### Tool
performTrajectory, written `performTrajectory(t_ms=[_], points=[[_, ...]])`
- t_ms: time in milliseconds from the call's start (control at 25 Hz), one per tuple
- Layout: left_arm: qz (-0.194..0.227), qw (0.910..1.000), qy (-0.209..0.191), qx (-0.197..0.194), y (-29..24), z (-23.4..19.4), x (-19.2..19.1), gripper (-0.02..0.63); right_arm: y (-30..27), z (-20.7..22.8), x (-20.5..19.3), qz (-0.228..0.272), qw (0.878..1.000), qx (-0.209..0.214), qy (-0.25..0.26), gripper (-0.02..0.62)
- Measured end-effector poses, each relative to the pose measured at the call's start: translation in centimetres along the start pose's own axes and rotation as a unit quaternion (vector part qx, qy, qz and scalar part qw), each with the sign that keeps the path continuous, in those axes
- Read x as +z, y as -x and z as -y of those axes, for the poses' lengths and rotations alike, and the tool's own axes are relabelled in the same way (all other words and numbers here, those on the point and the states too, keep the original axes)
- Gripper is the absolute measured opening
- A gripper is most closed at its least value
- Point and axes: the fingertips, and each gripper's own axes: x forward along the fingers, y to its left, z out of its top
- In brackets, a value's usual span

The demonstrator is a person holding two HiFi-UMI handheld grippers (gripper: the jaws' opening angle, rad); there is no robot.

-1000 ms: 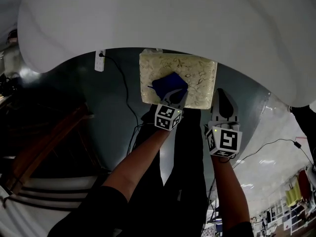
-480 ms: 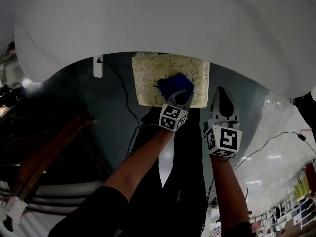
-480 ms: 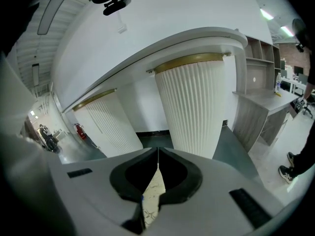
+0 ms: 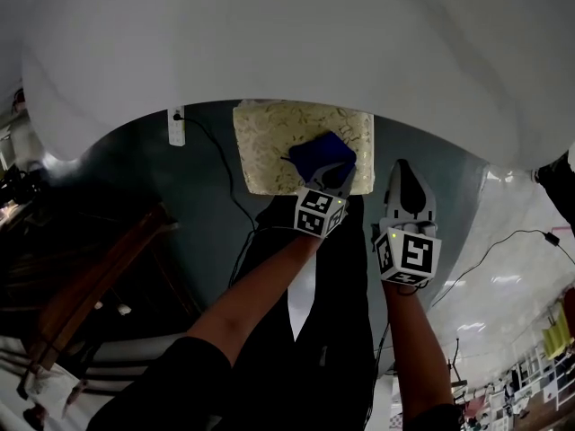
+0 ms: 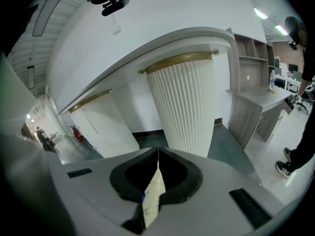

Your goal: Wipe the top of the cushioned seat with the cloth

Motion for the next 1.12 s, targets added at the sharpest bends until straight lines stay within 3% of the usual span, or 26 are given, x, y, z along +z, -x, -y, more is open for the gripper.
performTrajectory(t_ms=[480, 960, 1040, 1120], points=[[-0.035, 0.9971, -0.051, -0.044, -2.2, 3.8, -0.5, 0.037, 0.4, 1.4, -0.3, -0.003, 1.000, -0.006, -0.005, 0.038], [-0.055, 0.9929, -0.059, -0.088, -4.3, 7.8, -1.3, 0.037, 1.0, 3.2, -0.3, -0.003, 1.000, -0.016, -0.007, 0.038], [-0.062, 0.9895, -0.044, -0.123, -4.7, 9.1, -1.7, 0.038, 1.1, 3.5, -0.5, -0.005, 1.000, -0.019, -0.007, 0.038], [-0.083, 0.9800, -0.033, -0.178, -5.2, 11.0, -2.6, 0.038, 1.3, 3.8, -0.7, -0.006, 1.000, -0.022, -0.006, 0.038]])
